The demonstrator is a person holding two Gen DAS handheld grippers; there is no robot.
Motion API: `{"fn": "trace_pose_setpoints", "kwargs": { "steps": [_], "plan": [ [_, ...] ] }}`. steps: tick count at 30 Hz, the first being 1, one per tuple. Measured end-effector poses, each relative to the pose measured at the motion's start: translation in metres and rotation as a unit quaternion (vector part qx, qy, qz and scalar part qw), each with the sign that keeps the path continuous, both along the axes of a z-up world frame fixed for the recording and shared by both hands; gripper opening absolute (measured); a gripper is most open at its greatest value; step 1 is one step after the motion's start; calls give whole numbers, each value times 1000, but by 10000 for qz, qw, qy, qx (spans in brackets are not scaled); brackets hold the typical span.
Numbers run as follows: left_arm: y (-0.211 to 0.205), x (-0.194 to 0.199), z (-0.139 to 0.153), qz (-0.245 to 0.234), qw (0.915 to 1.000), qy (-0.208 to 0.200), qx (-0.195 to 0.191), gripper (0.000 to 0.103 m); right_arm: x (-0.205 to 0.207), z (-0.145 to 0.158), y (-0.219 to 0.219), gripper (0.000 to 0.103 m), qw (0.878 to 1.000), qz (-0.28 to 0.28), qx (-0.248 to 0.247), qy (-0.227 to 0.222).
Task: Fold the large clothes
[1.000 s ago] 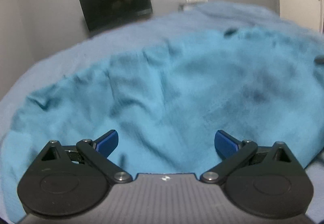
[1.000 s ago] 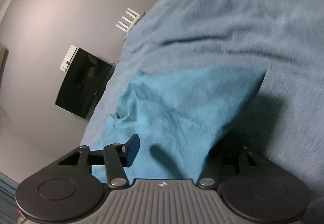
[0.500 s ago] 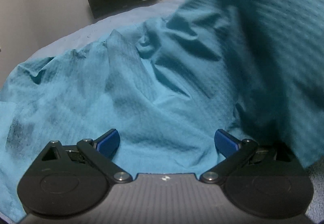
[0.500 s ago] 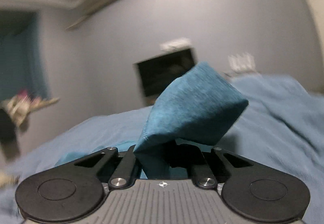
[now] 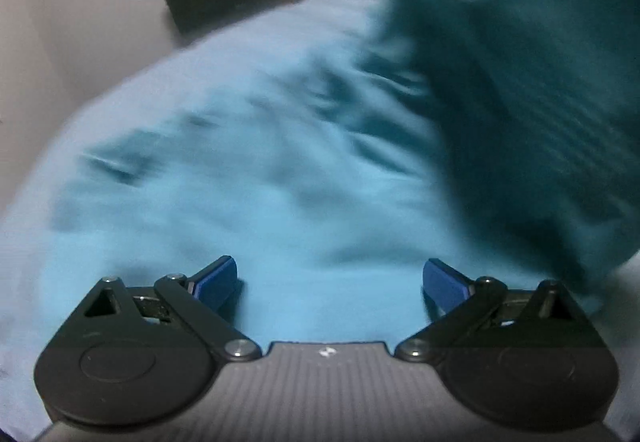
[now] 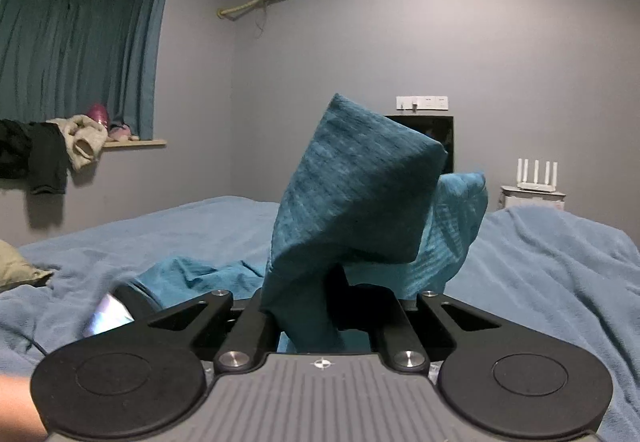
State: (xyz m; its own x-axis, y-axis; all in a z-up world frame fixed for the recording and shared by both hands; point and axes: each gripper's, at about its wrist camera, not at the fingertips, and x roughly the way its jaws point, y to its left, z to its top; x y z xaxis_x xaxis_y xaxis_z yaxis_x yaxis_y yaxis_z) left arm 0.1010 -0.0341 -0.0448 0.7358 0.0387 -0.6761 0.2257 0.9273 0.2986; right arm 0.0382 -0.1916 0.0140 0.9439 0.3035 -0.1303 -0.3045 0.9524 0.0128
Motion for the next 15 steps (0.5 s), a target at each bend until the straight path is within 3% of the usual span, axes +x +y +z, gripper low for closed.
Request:
{"fn": "trace_pose_setpoints", "kwargs": {
  "steps": [4, 7, 13, 15],
  "plan": [
    [68, -9, 46, 452, 9951, -398, 781, 102, -6, 6, 32, 8, 9989, 75, -455, -73],
    [117, -10, 52, 1116, 9873, -454, 1035, 101, -16, 11, 59, 8, 9950, 262, -945, -200],
    [184, 18, -18, 1788, 9809, 748, -157, 101, -33, 12, 137, 6, 9749, 728, -2070, -371],
    [194, 23, -19, 1901, 9772, 807, -496, 101, -38, 5, 166, 6, 9651, 914, -2431, -333]
  ]
}}
